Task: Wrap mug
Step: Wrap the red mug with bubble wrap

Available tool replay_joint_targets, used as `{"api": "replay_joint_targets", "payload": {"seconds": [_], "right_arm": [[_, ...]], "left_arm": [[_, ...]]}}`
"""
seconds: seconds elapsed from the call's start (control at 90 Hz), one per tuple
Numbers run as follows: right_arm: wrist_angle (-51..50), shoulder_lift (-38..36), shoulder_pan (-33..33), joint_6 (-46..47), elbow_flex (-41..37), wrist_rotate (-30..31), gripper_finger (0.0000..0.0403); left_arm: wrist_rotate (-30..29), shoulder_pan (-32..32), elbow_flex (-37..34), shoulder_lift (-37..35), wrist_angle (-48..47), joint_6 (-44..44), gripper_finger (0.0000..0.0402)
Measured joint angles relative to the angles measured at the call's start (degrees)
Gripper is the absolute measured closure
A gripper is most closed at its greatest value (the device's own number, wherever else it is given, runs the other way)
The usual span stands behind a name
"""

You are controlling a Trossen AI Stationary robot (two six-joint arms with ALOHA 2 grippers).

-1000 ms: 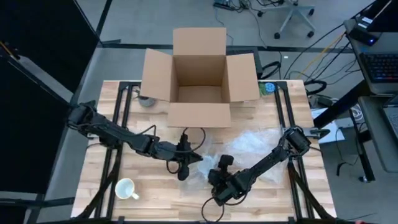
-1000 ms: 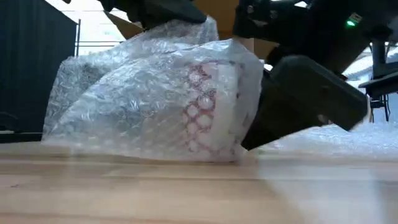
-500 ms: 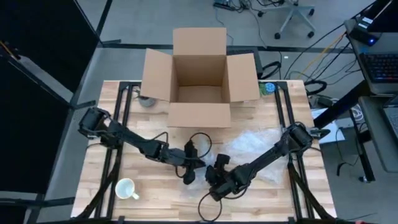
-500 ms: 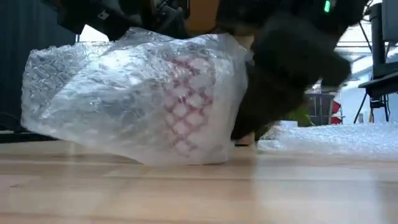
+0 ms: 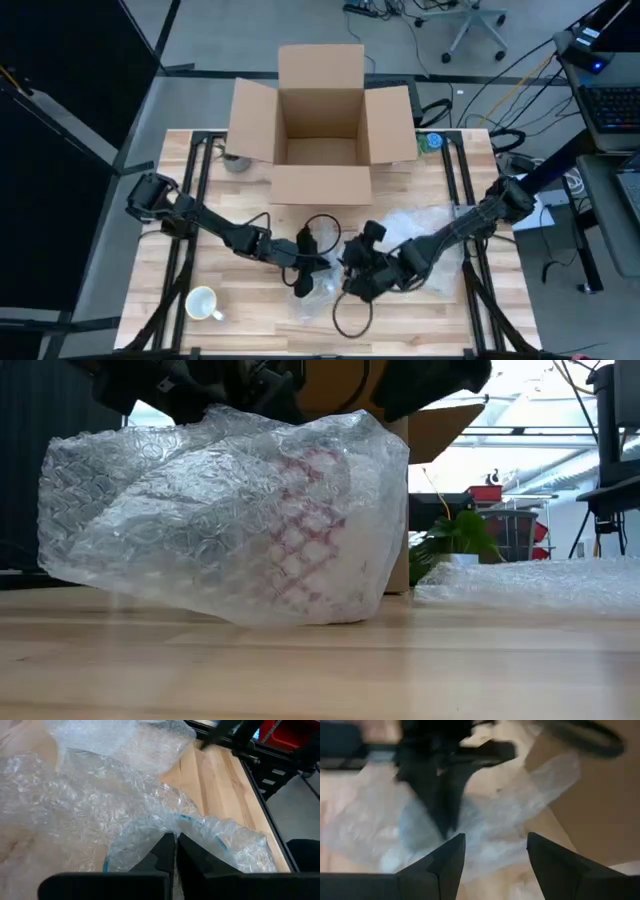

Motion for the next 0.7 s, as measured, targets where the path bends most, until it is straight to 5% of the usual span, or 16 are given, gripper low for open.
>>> {"api": "replay_joint_targets", "payload": {"seconds": [0.4,0.7], "right_arm": [[8.2,5.5,-8.0,-2.2,-0.1,-14.5,0.0215],[8.7,5.5,-7.9,-5.7,-0.1,-22.5,0.0366]], "left_arm": [[0.0,-0.3,-0.1,0.1,0.6,1.3,0.0401],[0.2,-0.4,-0.1,0.1,0.6,1.9,0.0401]]}}
